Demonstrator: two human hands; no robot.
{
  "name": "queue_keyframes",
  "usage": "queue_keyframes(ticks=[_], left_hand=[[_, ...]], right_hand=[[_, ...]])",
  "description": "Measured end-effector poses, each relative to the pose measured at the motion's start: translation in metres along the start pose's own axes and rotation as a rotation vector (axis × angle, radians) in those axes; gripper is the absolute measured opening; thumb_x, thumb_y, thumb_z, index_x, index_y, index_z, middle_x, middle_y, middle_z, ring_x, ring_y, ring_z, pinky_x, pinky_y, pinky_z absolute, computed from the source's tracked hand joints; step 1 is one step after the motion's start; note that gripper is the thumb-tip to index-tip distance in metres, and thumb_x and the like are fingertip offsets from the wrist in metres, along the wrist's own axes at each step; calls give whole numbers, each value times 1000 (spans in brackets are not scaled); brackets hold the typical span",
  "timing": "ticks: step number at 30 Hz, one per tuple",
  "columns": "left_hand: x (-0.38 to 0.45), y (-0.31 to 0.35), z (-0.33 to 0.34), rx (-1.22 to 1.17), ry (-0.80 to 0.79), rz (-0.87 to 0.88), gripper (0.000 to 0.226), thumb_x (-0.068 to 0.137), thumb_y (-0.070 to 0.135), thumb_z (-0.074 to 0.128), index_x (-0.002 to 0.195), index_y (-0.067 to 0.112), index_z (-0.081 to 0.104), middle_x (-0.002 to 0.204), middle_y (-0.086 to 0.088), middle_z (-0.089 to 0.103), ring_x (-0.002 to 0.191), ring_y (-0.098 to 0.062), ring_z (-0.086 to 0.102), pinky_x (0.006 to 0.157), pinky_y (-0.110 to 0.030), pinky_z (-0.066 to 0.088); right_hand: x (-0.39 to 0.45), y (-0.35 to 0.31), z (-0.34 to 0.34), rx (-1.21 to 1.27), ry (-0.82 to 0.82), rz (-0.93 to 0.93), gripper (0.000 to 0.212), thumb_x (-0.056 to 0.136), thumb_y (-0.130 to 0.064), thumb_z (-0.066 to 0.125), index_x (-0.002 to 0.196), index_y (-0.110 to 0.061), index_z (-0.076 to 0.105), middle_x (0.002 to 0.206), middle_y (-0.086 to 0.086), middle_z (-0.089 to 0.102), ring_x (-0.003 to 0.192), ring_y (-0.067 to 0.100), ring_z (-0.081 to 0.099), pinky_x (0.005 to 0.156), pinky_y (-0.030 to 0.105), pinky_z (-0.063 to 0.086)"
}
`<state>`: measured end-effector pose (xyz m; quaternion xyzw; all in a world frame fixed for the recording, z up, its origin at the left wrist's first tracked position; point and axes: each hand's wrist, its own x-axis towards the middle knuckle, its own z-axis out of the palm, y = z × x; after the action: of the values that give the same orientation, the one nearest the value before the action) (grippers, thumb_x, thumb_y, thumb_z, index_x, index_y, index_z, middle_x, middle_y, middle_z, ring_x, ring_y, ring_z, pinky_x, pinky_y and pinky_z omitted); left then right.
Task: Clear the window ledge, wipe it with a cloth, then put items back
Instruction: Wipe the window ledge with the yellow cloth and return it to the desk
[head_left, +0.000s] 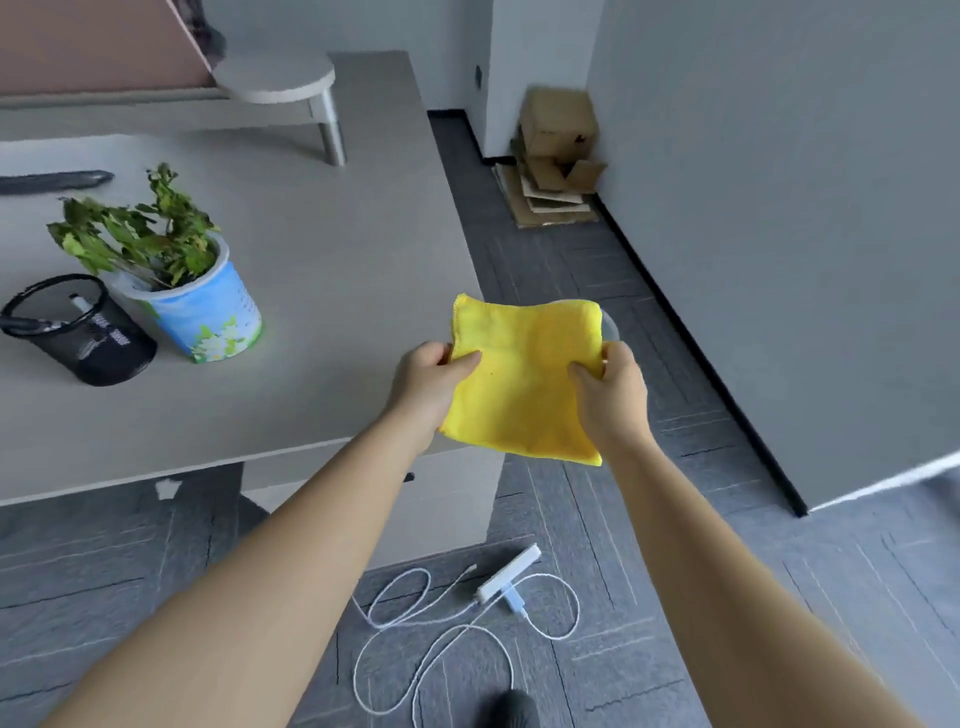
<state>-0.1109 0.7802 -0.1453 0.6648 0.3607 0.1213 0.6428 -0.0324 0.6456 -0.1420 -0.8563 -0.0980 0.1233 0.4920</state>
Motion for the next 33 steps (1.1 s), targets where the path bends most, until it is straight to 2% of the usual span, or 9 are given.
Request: queue_keyframes(ticks=[3, 6, 9, 11, 15, 18, 23, 26, 33], left_hand=[[-24, 14, 39, 37, -133, 67, 22, 82, 11, 58, 63, 19, 50, 67, 0, 52, 72, -23, 50, 61, -30, 39], [-56, 22, 85, 51, -267, 141, 4, 83, 11, 57, 84, 15, 58, 77, 0, 57, 75, -20, 54, 66, -25, 46], [-93, 32, 139, 46, -407, 199, 23, 84, 9, 56, 106, 8, 57, 80, 1, 58, 73, -15, 55, 67, -24, 49], [-121, 37, 178, 36, -515, 218, 20, 84, 7, 55, 103, 10, 56, 77, 4, 56, 74, -15, 56, 69, -24, 49], [-174, 38, 260, 46, -681, 232, 17, 84, 8, 55, 100, 14, 55, 85, 1, 58, 89, -23, 56, 75, -32, 48], [-224, 35, 338, 73, -772, 251, 27, 84, 9, 56, 111, 6, 55, 99, -9, 58, 89, -24, 55, 69, -26, 46], [-298, 36, 473, 83, -898, 223, 26, 84, 8, 56, 110, 6, 56, 78, 0, 57, 70, -18, 56, 70, -31, 49], [-330, 39, 541, 93, -959, 219, 14, 84, 8, 56, 97, 13, 57, 77, 0, 57, 73, -21, 56, 71, -32, 49], [-344, 49, 667, 174, -1022, 246, 11, 86, 10, 54, 89, 21, 54, 77, 4, 55, 71, -13, 55, 61, -22, 46]], right_hand=[[-28, 14, -48, 39, 166, 53, 10, 89, -7, 44, 82, -9, 37, 66, -6, 36, 59, 6, 33, 49, 16, 28], [-61, 34, -101, 85, 315, 106, 10, 88, -6, 44, 82, -12, 38, 67, -7, 36, 60, 6, 35, 52, 19, 28], [-95, 55, -158, 110, 472, 140, 8, 87, -4, 42, 89, -11, 39, 67, -7, 37, 62, 6, 36, 52, 13, 30], [-116, 72, -196, 130, 571, 165, 9, 86, -3, 41, 90, -11, 41, 69, -8, 39, 67, 11, 40, 55, 13, 32], [-157, 112, -272, 167, 714, 223, 21, 86, -2, 40, 105, -5, 47, 74, -10, 44, 85, 20, 44, 74, 31, 33], [-186, 155, -342, 151, 821, 246, 22, 87, -1, 41, 108, -2, 48, 72, -9, 44, 83, 21, 45, 74, 31, 33], [-212, 228, -467, 132, 944, 282, 16, 86, -2, 43, 101, -2, 49, 71, -8, 44, 79, 21, 45, 69, 32, 34], [-218, 260, -533, 110, 983, 283, 10, 85, -2, 45, 93, -7, 47, 71, -9, 43, 71, 16, 42, 58, 26, 33], [-187, 324, -629, 154, 1027, 337, 15, 83, -1, 50, 97, 0, 52, 71, -8, 45, 82, 22, 47, 73, 32, 37]])
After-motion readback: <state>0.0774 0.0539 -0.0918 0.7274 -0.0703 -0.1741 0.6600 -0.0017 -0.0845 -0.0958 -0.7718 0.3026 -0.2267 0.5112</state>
